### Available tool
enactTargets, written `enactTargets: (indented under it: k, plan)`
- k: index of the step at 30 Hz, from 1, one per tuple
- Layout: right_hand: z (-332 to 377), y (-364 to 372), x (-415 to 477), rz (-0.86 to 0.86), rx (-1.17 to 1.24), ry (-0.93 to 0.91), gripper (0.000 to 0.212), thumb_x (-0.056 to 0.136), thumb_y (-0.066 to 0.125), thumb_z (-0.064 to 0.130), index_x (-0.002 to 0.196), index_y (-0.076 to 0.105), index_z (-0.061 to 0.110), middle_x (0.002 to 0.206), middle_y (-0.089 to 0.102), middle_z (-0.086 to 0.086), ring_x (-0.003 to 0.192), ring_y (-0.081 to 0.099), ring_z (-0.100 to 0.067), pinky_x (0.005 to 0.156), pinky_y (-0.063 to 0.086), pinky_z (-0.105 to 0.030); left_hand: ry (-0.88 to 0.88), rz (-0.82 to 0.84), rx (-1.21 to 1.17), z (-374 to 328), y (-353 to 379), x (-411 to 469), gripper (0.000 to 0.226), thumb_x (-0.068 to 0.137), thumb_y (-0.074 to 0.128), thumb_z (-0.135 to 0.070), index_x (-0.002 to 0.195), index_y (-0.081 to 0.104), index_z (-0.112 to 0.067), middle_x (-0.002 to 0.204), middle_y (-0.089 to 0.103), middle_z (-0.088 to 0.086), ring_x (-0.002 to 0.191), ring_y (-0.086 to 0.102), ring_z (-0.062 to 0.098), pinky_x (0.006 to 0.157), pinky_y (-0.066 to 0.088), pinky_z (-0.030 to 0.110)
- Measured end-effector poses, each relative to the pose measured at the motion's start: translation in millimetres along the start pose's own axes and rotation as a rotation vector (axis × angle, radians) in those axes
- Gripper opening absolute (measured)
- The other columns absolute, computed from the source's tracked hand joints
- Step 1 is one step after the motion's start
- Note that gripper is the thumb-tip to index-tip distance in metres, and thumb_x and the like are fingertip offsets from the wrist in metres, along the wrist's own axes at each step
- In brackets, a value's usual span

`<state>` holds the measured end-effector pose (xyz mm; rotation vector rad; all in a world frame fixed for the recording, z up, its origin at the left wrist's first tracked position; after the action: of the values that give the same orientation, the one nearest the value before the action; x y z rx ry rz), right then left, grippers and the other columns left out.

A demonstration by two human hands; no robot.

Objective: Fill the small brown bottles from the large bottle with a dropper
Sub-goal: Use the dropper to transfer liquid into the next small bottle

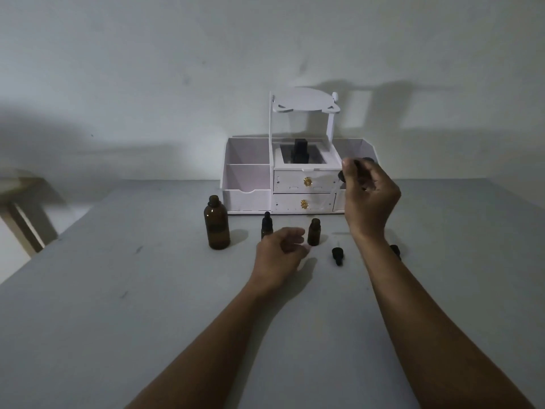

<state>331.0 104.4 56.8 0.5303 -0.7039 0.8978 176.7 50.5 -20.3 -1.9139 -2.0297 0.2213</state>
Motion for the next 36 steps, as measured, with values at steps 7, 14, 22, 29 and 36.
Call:
enactTargets:
  k: [7,14,22,29,36]
  plan:
    - [14.6,7.5,-10.1,0.048,0.020,-0.044,0.017,0.091,0.068,0.030,0.090,0.070,0.013,0.080,0.071,0.005,0.077,0.071,-0.016,0.074,0.058,-0.025,0.030,0.015,0.068,19.1,-71.0,-37.1,0.025,0.090,0.070,-0.020,0.115,0.072,-0.021,0.102,0.072,-0.012,0.090,0.067,-0.007,0.080,0.052,0.011]
    - [45.5,36.3,-27.4,0.105,0.115,-0.032,0.006,0.090,0.070,0.026,0.091,0.067,0.031,0.081,0.066,0.021,0.075,0.067,0.006,0.071,0.054,-0.013,-0.052,-0.260,0.105,45.1,-154.9,-49.2,0.025,0.087,0.074,-0.024,0.112,0.073,-0.023,0.094,0.076,-0.005,0.081,0.072,0.010,0.086,0.059,0.038]
    - [86.9,92.8,-30.7,0.138,0.301,0.015,0.007,0.088,0.072,0.017,0.094,0.069,0.016,0.081,0.067,0.019,0.076,0.067,0.009,0.071,0.052,-0.010,-0.088,-0.430,-0.070,56.8,-162.6,-18.2,0.044,0.075,0.084,-0.021,0.114,0.067,-0.029,0.109,0.072,0.001,0.093,0.069,0.010,0.087,0.058,0.037]
    - [87.5,118.6,-43.6,0.196,0.338,0.009,0.007,0.088,0.073,0.016,0.094,0.071,0.016,0.076,0.069,0.026,0.078,0.069,0.004,0.073,0.053,-0.013,-0.017,-0.342,-0.176,56.8,-147.1,2.3,0.058,0.069,0.083,-0.013,0.124,0.067,-0.023,0.109,0.073,-0.001,0.097,0.070,0.007,0.079,0.057,0.020]
    - [81.5,129.4,-46.4,0.228,0.325,0.010,0.006,0.087,0.074,0.021,0.092,0.070,0.022,0.081,0.071,0.013,0.078,0.071,-0.003,0.074,0.056,-0.018,0.030,-0.311,-0.120,63.7,-148.8,5.2,0.052,0.073,0.083,-0.012,0.120,0.068,-0.025,0.105,0.074,-0.004,0.092,0.071,0.002,0.078,0.055,0.018]
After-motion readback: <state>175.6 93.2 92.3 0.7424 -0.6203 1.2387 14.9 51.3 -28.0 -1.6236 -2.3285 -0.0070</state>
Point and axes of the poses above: each hand's wrist, its own x-axis towards the middle knuckle, its own y-axis out of the palm, z = x × y, the point moved 2 cm from there along x, towards the middle knuckle
